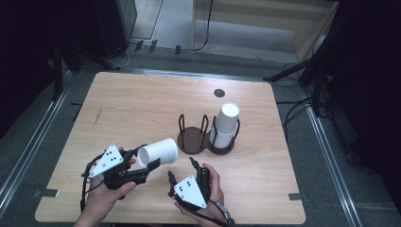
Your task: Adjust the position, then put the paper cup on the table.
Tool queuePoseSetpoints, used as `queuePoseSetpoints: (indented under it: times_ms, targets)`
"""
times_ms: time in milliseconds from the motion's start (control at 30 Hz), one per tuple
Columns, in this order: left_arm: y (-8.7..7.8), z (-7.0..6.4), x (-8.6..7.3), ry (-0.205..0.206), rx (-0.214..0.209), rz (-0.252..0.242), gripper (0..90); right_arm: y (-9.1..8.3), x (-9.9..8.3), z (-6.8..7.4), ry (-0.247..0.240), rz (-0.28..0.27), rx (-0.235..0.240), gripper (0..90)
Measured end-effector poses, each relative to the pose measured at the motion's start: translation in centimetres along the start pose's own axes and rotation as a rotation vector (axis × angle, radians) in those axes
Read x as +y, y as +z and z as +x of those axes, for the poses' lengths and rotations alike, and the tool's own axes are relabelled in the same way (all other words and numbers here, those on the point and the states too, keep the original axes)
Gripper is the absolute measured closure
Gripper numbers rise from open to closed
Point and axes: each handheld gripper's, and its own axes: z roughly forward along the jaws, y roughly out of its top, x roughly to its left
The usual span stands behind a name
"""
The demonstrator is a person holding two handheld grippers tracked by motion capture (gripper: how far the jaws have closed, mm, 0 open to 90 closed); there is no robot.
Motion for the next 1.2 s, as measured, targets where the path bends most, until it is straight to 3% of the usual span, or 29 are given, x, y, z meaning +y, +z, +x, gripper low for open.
queuePoseSetpoints:
  times_ms: [133, 233, 333, 500, 633, 733, 833, 1033, 1200]
  targets:
    - [0.1, 0.1, -0.2, 0.007, 0.013, -0.028, 33.4, -0.1, 0.0, -0.1, 0.028, -0.007, -0.027, 22.0]
    - [0.1, 0.2, -0.4, 0.009, 0.014, -0.063, 33.4, -0.2, 0.2, -0.8, 0.161, -0.013, 0.007, 20.8]
    - [0.1, 0.2, -0.5, 0.002, 0.013, -0.107, 33.4, -0.3, 0.3, -1.5, 0.264, 0.008, 0.032, 18.8]
    - [0.0, 0.2, -0.5, 0.009, 0.019, -0.135, 33.4, -0.5, 0.5, -2.1, 0.359, 0.043, 0.036, 9.4]
    - [0.0, 0.3, -0.6, 0.014, 0.024, -0.158, 33.4, -0.5, 0.6, -2.8, 0.469, 0.038, 0.070, 9.0]
    - [0.0, 0.4, -0.6, 0.012, 0.026, -0.170, 33.4, -0.5, 0.7, -3.0, 0.521, 0.031, 0.073, 9.3]
    - [-0.1, 0.4, -0.7, 0.006, 0.030, -0.183, 33.4, -0.7, 0.9, -3.2, 0.620, 0.007, 0.090, 9.7]
    - [-0.3, 0.5, -0.8, 0.008, 0.041, -0.208, 33.4, -0.6, 1.4, -4.0, 0.872, -0.019, 0.136, 9.7]
    - [-0.2, 0.3, -0.9, 0.014, 0.045, -0.218, 33.4, 0.0, 1.4, -3.7, 1.045, -0.023, 0.192, 9.3]
